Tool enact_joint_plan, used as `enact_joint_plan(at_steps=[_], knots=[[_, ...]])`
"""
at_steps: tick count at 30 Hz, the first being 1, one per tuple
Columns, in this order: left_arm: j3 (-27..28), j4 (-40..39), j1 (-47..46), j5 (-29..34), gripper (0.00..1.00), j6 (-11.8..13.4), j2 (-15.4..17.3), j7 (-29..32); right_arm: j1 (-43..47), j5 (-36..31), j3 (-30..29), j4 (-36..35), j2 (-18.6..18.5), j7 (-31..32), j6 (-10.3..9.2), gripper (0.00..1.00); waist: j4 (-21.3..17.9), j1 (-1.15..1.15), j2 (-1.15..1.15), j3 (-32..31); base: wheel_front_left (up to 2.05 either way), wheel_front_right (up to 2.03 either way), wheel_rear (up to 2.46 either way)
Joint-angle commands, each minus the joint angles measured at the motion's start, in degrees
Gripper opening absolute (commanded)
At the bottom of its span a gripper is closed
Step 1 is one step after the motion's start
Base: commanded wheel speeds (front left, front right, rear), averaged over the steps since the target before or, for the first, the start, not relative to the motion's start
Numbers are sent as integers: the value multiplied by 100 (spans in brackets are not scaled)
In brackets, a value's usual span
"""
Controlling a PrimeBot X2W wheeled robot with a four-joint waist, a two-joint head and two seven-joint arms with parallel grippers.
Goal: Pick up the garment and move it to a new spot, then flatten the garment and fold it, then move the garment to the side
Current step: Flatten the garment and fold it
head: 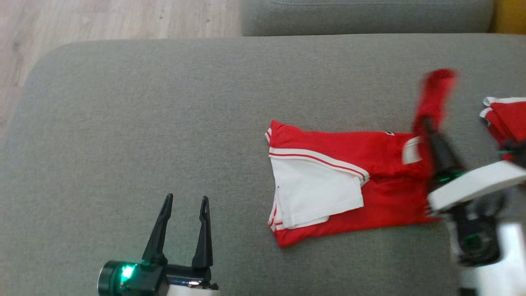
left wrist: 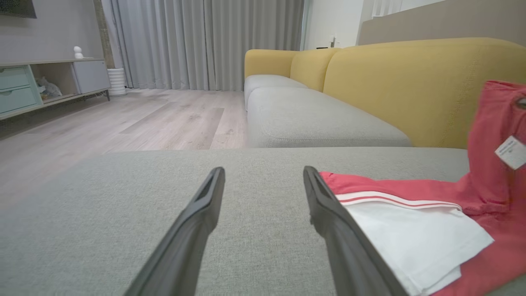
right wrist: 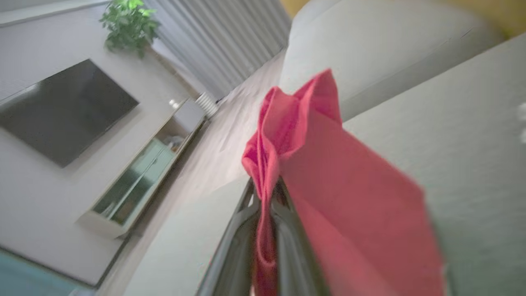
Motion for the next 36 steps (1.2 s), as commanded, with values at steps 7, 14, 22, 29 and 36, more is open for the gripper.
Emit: enact_joint_plan(at_steps=[7, 14, 22, 29, 36], knots=[[96, -12, -230, 7, 100, -169, -93, -54, -33, 316, 1439, -26, 272, -16, 12, 0, 411, 0, 0, -22, 0, 0, 0], [65, 7, -237, -34, 100, -198, -103, -54, -133, 514, 2364, 683, 275, -442, 12, 18, 620, 0, 0, 29, 0, 0, 0], [65, -36, -235, -140, 100, -27, -106, -55, -482, 841, 2733, 938, 276, -1242, 12, 100, 625, 0, 0, 29, 0, 0, 0], [303, -107, -126, -302, 100, 145, -106, -55, -199, -648, 2089, 396, -333, -2123, 12, 100, 328, 0, 0, -212, 0, 0, 0], [565, 1, 123, -375, 100, 75, -107, -55, 586, -1653, 1700, 740, -1123, -3229, 12, 100, 48, 0, 0, -625, 0, 0, 0]])
